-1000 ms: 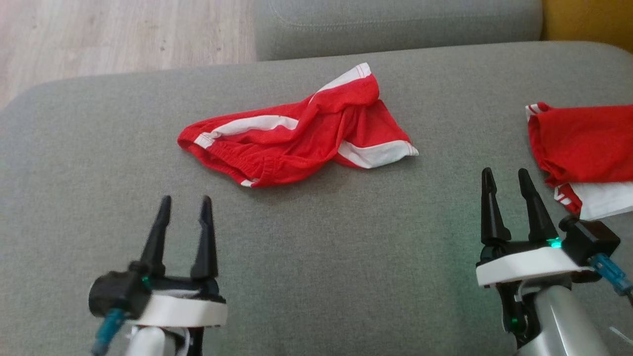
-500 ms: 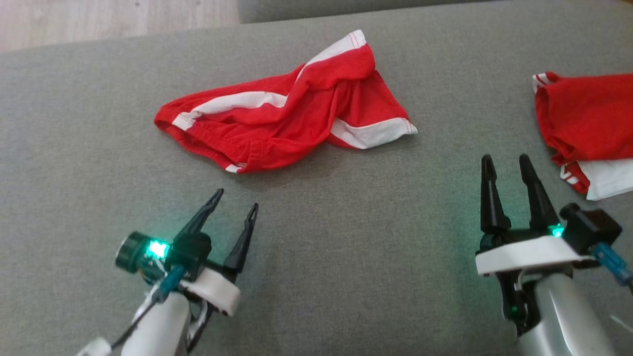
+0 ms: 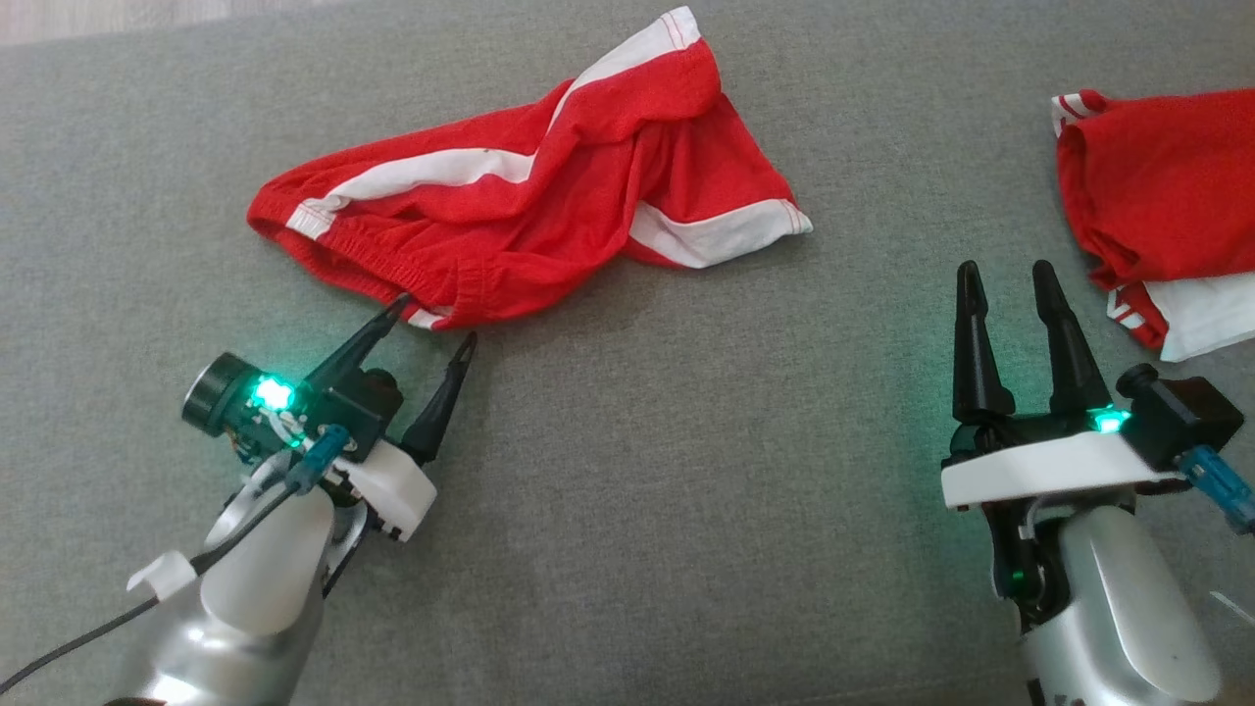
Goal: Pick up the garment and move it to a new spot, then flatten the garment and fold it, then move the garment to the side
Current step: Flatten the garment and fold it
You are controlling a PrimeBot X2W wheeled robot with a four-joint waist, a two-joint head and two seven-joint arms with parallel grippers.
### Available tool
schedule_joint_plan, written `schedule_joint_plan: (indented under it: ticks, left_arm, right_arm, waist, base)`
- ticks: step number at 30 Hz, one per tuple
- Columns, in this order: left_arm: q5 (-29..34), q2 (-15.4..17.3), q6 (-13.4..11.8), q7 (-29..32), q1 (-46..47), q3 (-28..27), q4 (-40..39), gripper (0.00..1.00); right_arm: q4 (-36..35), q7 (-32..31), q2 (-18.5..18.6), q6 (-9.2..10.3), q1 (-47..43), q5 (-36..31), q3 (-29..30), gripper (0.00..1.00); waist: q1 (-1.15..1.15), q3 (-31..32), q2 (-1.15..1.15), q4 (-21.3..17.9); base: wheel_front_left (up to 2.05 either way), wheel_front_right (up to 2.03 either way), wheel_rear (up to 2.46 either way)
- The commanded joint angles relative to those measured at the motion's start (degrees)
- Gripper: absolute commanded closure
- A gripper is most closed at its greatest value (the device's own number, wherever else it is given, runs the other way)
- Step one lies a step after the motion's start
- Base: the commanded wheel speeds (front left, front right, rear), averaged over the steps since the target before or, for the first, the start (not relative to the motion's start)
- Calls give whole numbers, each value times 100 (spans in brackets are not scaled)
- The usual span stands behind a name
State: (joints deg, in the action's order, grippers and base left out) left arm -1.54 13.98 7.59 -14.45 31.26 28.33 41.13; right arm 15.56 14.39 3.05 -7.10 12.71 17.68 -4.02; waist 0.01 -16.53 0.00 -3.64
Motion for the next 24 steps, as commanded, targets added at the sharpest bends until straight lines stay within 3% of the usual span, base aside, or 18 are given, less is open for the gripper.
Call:
schedule_joint_plan:
  ticks: [1, 24]
  left_arm:
    - [-46, 198, -11, -55, 205, -134, -85, 0]
    - [-327, 296, -10, -55, 342, 300, 90, 0]
  right_arm:
    - [-178, 61, -17, -39, 160, 51, -121, 0]
    - [-128, 61, -17, -39, 226, 68, -104, 0]
  waist:
    - [-1, -14, 0, -17]
    - [-1, -44, 0, 8]
  base:
    - [0, 0, 0]
    - [0, 0, 0]
